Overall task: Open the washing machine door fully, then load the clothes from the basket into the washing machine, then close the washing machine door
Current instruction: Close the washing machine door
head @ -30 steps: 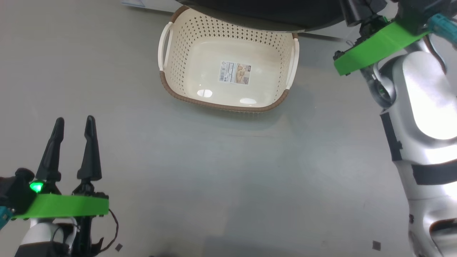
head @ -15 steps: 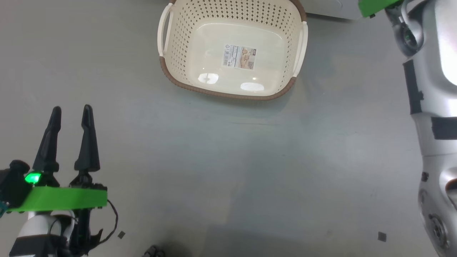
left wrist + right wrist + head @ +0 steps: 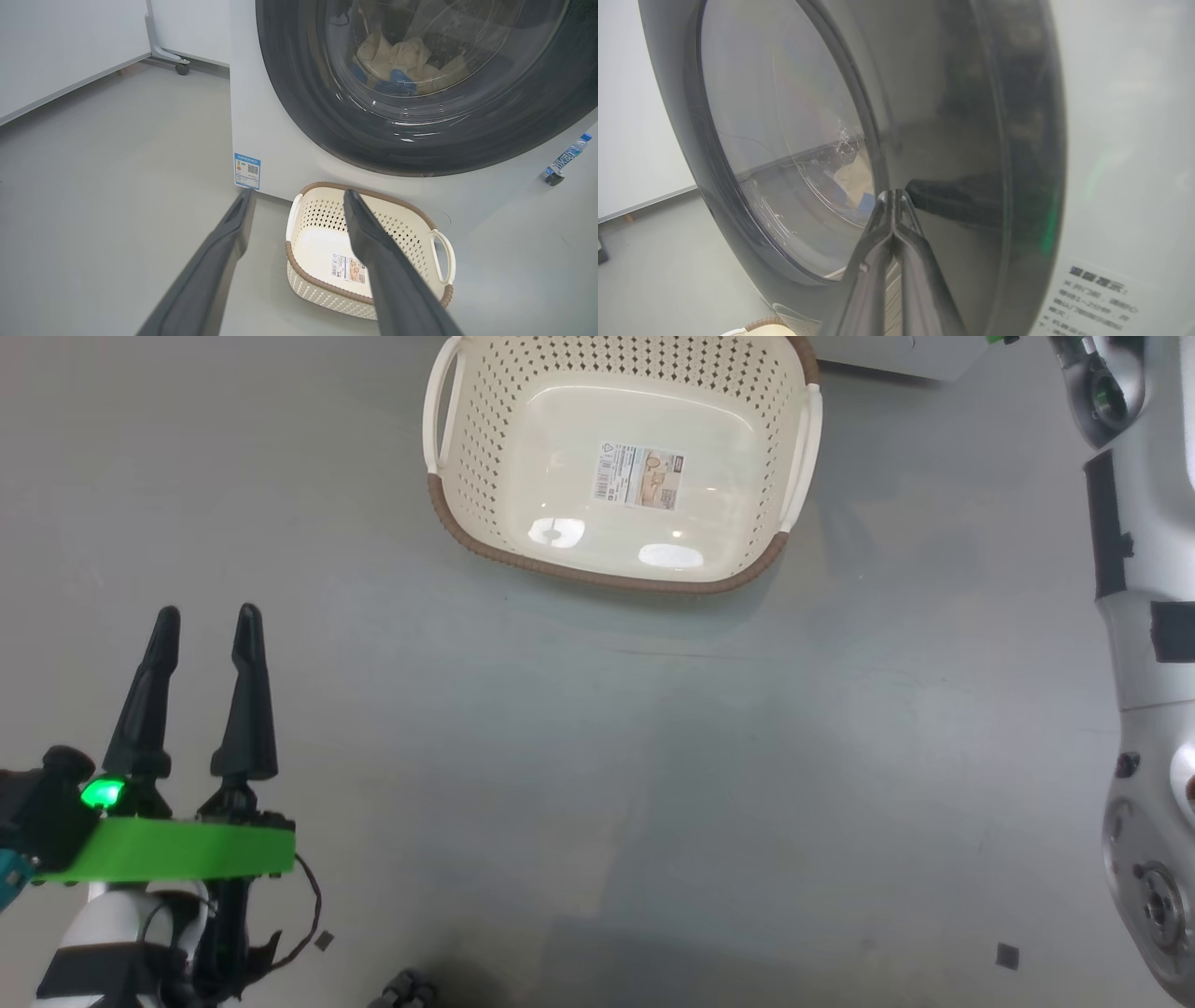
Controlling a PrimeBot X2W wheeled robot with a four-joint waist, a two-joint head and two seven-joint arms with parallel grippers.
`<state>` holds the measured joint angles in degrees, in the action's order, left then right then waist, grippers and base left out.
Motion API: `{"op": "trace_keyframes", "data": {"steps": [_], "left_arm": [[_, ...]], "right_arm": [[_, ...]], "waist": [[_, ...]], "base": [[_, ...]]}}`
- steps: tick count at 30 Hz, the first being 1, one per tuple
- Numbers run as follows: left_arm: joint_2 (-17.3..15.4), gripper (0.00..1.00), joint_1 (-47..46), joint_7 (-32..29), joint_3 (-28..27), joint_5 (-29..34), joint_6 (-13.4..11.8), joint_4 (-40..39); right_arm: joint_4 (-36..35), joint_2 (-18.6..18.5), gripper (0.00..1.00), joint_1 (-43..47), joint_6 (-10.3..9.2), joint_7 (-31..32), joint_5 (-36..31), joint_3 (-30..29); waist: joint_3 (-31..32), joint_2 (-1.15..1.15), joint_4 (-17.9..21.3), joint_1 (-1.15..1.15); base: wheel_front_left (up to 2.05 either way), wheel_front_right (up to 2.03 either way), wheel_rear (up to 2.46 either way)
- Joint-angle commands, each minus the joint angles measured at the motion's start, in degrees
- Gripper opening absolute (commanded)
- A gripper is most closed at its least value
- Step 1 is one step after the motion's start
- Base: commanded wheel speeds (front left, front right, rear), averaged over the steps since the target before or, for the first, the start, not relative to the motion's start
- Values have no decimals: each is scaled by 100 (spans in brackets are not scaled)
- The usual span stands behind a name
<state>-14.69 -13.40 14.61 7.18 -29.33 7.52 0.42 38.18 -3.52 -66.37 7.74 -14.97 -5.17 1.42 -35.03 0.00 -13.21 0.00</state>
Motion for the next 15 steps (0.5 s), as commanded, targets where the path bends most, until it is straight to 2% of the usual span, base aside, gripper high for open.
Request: {"op": "trace_keyframes", "data": {"steps": [1, 7, 15], "left_arm": [[-218, 100, -77, 39, -222, -21, -3, -137], [-228, 100, -52, 39, -276, -2, -3, -121], [-234, 100, 74, 39, -354, 96, -3, -184]], "right_arm": [[-122, 64, 0, -260, -25, -3, -42, -96], [-181, 64, 0, -87, -25, -3, 44, 102], [-570, 64, 0, 679, -25, -3, 453, 439]], "waist": [[19, 0, 4, 0], [160, 0, 87, 0], [535, 0, 297, 0]], "base": [[0, 0, 0], [0, 0, 0], [0, 0, 0]]}}
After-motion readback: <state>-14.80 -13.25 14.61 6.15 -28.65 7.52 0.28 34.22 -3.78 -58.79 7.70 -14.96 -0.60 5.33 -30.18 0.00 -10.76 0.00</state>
